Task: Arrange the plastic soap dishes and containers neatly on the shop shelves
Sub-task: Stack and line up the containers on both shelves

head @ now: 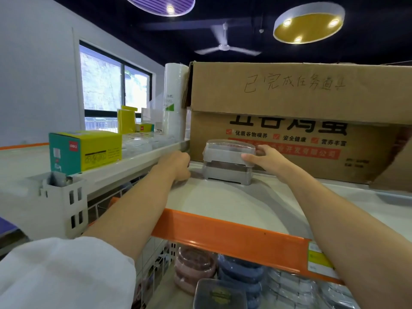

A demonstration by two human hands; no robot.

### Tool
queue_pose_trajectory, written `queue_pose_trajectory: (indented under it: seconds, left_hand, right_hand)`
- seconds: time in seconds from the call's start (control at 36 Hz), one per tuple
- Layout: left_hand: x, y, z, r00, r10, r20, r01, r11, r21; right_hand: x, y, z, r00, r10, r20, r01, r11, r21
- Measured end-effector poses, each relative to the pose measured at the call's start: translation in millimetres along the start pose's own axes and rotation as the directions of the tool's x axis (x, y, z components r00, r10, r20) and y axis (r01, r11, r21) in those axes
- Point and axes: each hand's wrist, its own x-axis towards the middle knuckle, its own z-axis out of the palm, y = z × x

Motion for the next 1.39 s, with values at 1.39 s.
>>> queue_pose_trajectory:
  seconds: [1.39]
  left_hand:
    - [-296.6, 24.4, -42.6, 0.993, 0.052, -0.103, -0.036, 0.988, 0.152]
  right_hand:
    - [-291.5, -42.7, 22.6, 0.813, -0.537, 0.228, 0.542, 0.551, -0.635]
